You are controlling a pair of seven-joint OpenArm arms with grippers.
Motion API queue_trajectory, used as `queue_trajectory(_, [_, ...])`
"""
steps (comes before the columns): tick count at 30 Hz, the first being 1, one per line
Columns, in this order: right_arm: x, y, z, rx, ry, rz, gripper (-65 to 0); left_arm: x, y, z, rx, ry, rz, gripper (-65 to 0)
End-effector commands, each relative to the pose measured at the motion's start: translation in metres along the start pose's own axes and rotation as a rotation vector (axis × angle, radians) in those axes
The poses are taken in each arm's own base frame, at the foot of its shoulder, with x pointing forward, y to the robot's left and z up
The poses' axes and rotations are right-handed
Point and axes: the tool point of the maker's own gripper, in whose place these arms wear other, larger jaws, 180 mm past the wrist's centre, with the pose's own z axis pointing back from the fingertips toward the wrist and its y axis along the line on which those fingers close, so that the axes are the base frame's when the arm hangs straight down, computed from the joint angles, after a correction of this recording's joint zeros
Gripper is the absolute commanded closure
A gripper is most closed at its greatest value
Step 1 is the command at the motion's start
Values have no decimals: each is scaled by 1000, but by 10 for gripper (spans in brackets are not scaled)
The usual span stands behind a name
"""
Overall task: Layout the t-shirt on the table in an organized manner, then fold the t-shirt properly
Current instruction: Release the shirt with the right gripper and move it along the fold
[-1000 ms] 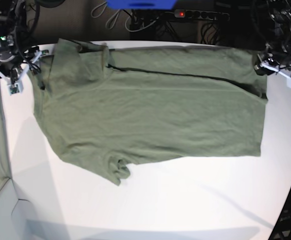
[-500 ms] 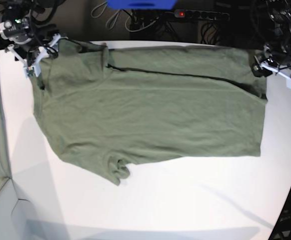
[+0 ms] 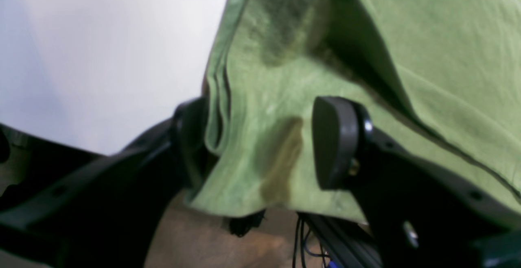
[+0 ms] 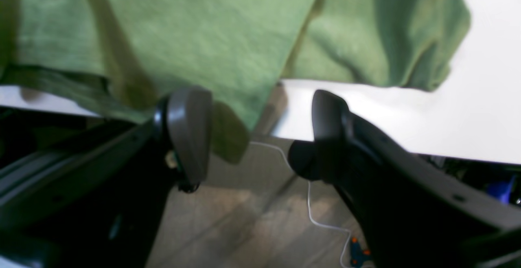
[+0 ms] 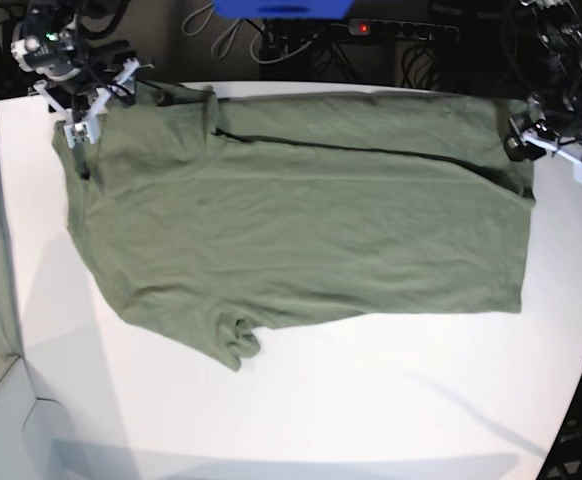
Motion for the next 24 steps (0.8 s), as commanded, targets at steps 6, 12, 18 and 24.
queue_trajectory(6, [1,-2,1,-2,-12,0,-371,12,1,5,0,-32,-19,-381])
queue_trajectory(12, [1,11,-2,32,-8,17,-190,11,1,5,-1,-31,-17,-381])
queue_trajectory(18, [0,25,-4,68,-2,37,-22,10,1,5,0,-29,-17,-381])
queue_trajectory(24, [4,22,-3,59,-13,42,0,8,2,5,2,-24,-17,-381])
